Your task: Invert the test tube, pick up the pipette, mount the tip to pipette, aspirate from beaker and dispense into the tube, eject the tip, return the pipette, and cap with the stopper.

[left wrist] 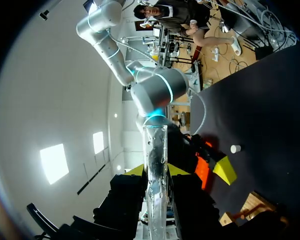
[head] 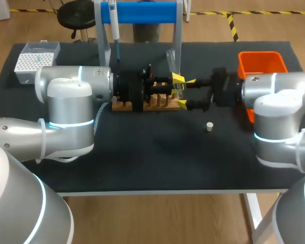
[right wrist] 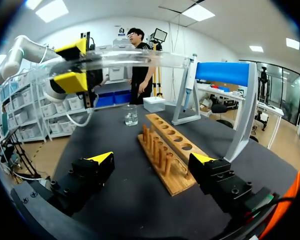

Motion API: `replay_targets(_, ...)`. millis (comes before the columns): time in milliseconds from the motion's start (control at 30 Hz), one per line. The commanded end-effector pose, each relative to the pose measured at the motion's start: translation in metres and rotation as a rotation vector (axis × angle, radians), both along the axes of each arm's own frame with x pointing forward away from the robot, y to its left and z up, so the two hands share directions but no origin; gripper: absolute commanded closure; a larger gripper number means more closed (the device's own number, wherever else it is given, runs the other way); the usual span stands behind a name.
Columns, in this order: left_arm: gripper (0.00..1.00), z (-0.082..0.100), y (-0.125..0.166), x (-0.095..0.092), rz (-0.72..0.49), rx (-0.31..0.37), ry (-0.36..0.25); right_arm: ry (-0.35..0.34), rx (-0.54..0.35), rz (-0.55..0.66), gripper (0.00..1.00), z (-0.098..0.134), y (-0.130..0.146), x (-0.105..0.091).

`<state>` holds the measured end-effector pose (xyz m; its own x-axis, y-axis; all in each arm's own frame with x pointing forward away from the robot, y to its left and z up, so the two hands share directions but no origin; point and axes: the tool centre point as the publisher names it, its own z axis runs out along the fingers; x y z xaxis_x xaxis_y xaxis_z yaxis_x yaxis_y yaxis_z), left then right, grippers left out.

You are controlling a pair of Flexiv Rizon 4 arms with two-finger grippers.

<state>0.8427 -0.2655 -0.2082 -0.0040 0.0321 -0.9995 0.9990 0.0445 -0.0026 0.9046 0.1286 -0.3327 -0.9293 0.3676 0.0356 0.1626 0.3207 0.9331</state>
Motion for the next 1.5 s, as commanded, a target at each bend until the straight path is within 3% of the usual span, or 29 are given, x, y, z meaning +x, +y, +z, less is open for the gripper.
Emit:
replay_targets(33, 1.0, 0.0, -0.001, 0.0, 0.0, -0.001, -0.002, -0.016, -0.007, -0.007, 0.0, -0.009, 0.012, 0.011)
replay_targets(467, 1.0, 0.0, -0.001, 0.0, 0.0, -0.001, -0.002, -0.041, -0.033, -0.012, 0.0, -0.021, 0.023, 0.024)
replay_targets(1500, 1.0, 0.0, -0.001, 0.0, 0.0, -0.001, -0.002, -0.115, -0.057, -0.064, 0.0, -0.023, 0.03, 0.035)
